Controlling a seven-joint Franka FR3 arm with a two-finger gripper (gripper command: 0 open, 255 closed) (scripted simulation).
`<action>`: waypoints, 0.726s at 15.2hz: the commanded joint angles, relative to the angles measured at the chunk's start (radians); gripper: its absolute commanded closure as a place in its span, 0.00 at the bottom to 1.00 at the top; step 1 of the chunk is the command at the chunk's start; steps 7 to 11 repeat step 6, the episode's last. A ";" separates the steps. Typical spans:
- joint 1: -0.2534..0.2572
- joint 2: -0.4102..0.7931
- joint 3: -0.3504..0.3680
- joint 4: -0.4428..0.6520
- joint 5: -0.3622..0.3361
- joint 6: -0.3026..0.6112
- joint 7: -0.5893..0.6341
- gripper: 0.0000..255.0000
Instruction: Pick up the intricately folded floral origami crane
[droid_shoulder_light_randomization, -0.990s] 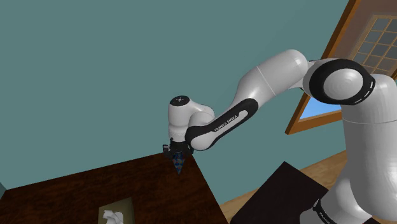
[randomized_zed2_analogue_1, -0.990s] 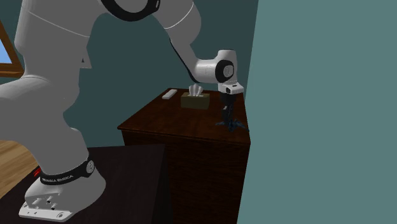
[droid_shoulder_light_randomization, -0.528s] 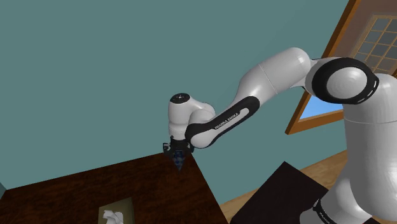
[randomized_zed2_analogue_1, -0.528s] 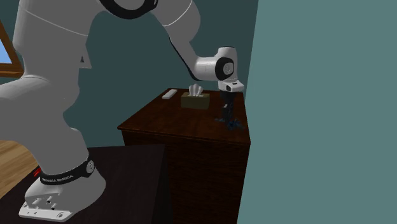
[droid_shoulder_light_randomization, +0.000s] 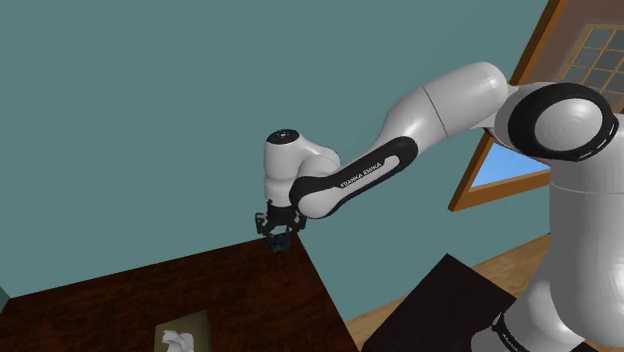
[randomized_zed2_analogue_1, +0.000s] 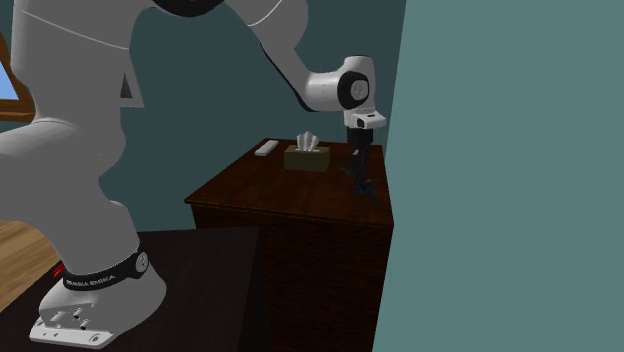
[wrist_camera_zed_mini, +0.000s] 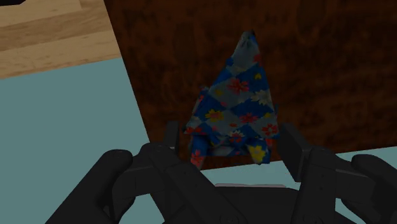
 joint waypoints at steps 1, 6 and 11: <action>-0.005 -0.018 0.006 0.001 0.011 -0.017 -0.008 1.00; -0.010 -0.043 0.014 0.010 0.027 -0.049 -0.022 1.00; -0.010 -0.043 0.014 0.010 0.027 -0.049 -0.022 1.00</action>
